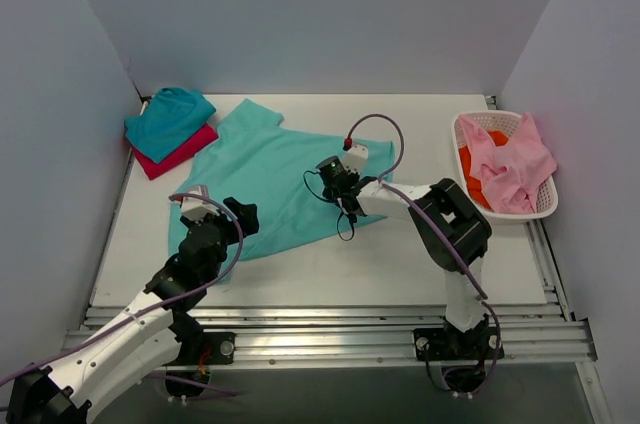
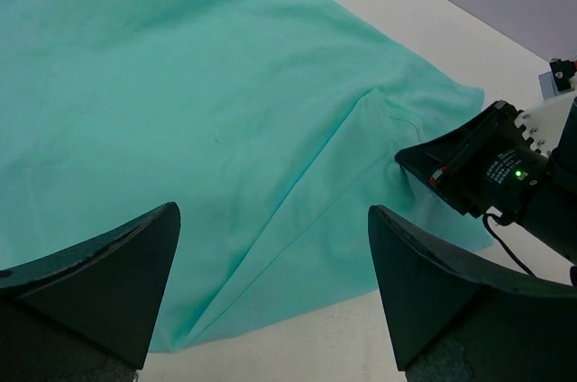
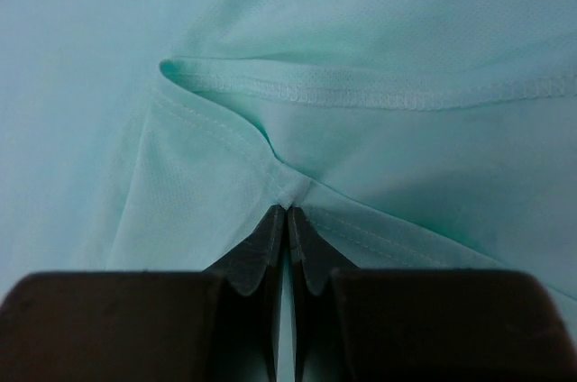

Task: Fold and stack the t-shirts
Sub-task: Flatten the tshirt out

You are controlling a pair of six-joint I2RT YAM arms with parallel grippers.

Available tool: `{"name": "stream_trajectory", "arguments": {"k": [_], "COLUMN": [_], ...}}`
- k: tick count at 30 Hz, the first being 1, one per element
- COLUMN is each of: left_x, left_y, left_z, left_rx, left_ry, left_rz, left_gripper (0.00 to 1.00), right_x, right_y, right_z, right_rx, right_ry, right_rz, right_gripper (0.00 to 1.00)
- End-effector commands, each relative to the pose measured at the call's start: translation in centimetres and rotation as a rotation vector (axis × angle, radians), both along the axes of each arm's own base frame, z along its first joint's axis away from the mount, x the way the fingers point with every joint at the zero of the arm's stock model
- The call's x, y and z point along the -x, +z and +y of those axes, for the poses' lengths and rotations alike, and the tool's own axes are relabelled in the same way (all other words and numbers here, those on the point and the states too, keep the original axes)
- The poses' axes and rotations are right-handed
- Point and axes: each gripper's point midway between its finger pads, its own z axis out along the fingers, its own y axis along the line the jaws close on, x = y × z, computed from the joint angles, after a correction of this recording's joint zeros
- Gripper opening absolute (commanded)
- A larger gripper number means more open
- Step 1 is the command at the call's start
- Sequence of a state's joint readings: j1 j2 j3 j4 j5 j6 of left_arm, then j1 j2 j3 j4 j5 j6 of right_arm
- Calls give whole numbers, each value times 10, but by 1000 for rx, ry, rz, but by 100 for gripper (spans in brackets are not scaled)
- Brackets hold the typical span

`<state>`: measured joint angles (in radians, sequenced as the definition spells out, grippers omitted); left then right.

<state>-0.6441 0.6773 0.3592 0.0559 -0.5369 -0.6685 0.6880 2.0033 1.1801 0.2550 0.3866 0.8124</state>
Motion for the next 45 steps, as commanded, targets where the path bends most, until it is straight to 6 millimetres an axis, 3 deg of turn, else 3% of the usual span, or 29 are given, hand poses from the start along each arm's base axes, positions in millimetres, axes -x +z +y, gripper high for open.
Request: {"name": "stream_trajectory", "arguments": {"k": [1,8,15,28,39,45], "left_x": [-3,-1,-1,-1,-2,-4], "left_y": [15,17,18,19,13,9], "left_z": [-2,-2,-2,-4,-9,-13], "left_rx": [30,36,39,44,49,52], "left_ry": [-6,-11,-15,-23,-34,-43], "left_rz": [-46,-47,-45,-39,-22,-14], "left_gripper": [94,94,94,94,94,94], "right_x": [19,33,51,113,169,178], "right_y": [32,60,71,83,69,53], "right_z": [-16,-27,-41,-61,-78,-75], "right_rx": [63,63,68,12,-17,-31], "right_ry": [-14,-25,-31,-23,-15,-11], "right_rz": [-2,-36,-36,-44,-26,-11], "right_gripper": [0,0,0,6,10,19]}}
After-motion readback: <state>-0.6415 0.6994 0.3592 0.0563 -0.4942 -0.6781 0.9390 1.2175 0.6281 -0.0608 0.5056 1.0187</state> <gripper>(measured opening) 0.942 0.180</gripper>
